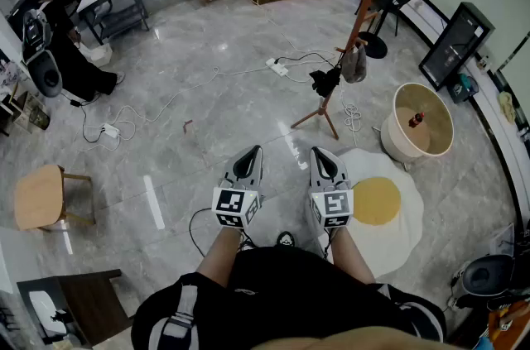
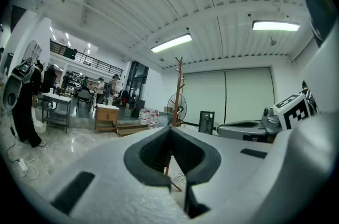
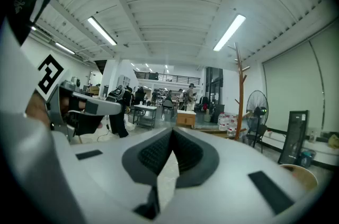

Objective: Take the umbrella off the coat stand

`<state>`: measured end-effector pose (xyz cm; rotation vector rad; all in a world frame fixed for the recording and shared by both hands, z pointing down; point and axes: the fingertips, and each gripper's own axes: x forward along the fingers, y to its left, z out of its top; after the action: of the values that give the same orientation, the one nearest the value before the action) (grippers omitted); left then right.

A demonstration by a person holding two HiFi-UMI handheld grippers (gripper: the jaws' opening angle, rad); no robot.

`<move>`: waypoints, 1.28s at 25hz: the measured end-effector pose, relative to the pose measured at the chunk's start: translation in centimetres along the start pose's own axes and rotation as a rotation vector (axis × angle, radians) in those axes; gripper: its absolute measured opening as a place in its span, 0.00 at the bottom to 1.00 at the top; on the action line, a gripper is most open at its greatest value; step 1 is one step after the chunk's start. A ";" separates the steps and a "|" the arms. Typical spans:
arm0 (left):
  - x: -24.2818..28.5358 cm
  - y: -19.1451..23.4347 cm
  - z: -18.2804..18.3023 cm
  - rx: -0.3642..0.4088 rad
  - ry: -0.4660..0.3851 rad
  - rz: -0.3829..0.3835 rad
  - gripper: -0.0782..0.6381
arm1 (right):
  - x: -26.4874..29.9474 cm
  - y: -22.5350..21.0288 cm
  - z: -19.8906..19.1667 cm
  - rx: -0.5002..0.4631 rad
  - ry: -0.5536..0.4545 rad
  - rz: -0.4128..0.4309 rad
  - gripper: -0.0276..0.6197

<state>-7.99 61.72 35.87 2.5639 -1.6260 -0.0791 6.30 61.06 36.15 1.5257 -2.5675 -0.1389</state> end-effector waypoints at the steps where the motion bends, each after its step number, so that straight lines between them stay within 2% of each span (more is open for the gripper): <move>1: 0.2 0.0 0.0 0.000 0.002 0.003 0.10 | 0.1 -0.2 0.0 0.001 -0.001 0.003 0.05; 12: 1.1 -1.7 -2.8 -0.020 0.043 0.038 0.10 | -0.4 -1.4 -2.4 0.003 -0.002 0.057 0.05; 14: 1.4 -2.0 -3.5 -0.023 0.053 0.055 0.10 | -0.3 -1.5 -3.3 -0.002 0.007 0.089 0.11; 18: 2.1 -2.4 -4.1 -0.017 0.059 0.074 0.10 | 0.2 -1.9 -5.0 -0.021 0.031 0.135 0.14; 20: 2.4 -2.4 -4.4 -0.019 0.064 0.084 0.10 | 0.7 -2.3 -5.0 -0.018 0.026 0.147 0.21; 26: 4.2 -0.2 -4.5 -0.024 0.101 0.120 0.10 | 3.3 -2.9 -3.9 0.043 -0.028 0.203 0.29; 32: 7.9 3.5 -4.8 -0.009 0.106 0.124 0.10 | 8.4 -3.5 -4.4 0.041 -0.011 0.218 0.35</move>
<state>-7.30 53.38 41.12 2.4096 -1.7350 0.0585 6.18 51.98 40.65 1.2492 -2.7384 -0.0692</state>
